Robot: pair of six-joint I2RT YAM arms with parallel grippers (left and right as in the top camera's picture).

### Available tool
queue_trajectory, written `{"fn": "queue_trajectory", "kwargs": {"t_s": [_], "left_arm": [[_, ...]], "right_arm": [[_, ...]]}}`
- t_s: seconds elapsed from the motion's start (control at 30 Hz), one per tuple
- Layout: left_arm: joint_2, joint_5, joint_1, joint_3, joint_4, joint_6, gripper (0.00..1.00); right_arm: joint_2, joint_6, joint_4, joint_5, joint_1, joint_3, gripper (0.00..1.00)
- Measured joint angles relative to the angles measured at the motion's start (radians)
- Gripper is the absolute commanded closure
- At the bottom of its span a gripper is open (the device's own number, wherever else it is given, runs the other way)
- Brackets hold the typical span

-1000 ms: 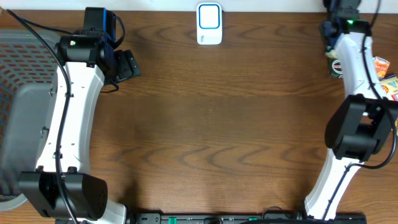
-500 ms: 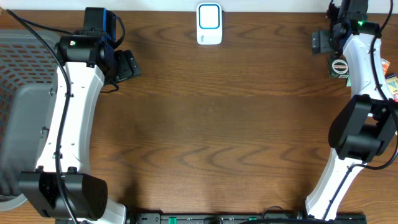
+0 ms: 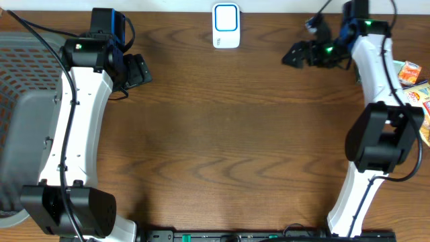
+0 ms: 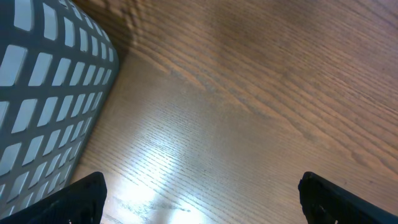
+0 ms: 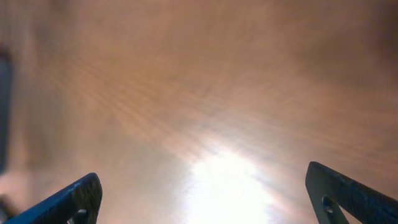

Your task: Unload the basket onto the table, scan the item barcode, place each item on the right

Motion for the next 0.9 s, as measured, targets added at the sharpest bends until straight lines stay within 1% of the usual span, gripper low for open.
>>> {"fn": "queue_trajectory", "kwargs": {"t_s": [0.2,0.5,0.6,0.67,0.8,0.9], "left_arm": [[0.0,0.0,0.0,0.0,0.0,0.0,0.02],[0.0,0.0,0.0,0.0,0.0,0.0,0.02],[0.0,0.0,0.0,0.0,0.0,0.0,0.02],[0.0,0.0,0.0,0.0,0.0,0.0,0.02],[0.0,0.0,0.0,0.0,0.0,0.0,0.02],[0.0,0.0,0.0,0.0,0.0,0.0,0.02]], "right_arm": [[0.0,0.032,-0.126,-0.014,0.061,-0.002,0.01],[-0.023,0.051,-0.292,0.031,0.05,-0.003,0.01],[-0.066,0.054,-0.349,0.056,0.048,-0.003,0.01],[-0.124,0.054,-0.402,0.076,0.05,-0.003,0.01],[-0.209,0.052,-0.436,0.095,0.053,-0.003,0.01],[-0.306,0.051,-0.446,0.11,0.065,-0.014,0.01]]}}
